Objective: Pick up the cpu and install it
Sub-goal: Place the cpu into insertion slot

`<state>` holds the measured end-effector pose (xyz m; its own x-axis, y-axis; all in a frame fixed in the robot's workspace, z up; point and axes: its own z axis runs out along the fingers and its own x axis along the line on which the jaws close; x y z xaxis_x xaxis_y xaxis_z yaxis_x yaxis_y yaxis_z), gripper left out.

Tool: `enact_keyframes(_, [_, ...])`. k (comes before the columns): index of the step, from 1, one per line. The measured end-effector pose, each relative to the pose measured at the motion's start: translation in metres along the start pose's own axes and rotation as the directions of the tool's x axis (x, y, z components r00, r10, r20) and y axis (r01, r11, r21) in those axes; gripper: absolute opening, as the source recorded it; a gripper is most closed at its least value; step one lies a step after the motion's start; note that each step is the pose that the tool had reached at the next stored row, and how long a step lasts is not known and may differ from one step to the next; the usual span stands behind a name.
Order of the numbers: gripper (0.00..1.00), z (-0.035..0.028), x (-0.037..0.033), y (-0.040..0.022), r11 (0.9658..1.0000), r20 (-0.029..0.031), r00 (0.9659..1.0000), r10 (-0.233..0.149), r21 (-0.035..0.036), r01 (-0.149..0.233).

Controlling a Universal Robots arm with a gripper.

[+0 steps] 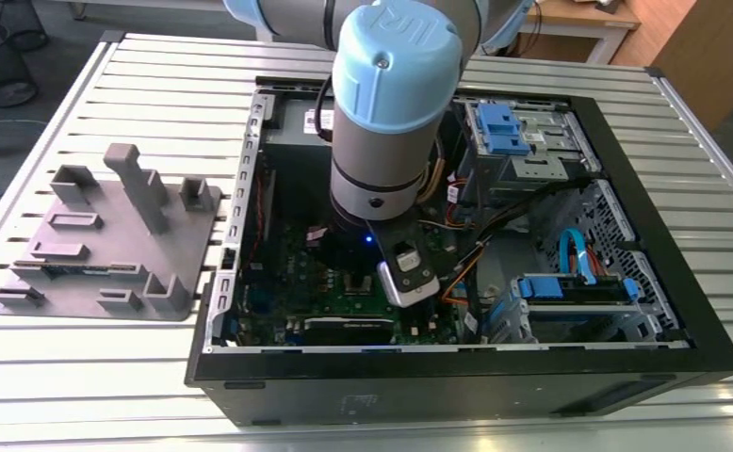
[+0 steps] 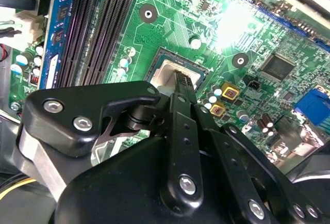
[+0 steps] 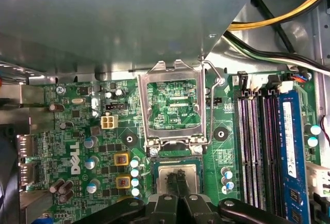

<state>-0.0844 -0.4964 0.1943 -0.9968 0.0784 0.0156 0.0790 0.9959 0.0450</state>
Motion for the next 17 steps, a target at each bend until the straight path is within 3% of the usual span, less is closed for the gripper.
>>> enact_keyframes(12, [0.11, 0.0022, 0.0, 0.0, 1.0, 0.0002, 1.0, 0.0, -0.0003, 0.0])
enact_keyframes(17, [0.11, -0.0025, 0.0, 0.0003, 1.0, 0.0003, 1.0, 0.0, -0.0011, 0.0])
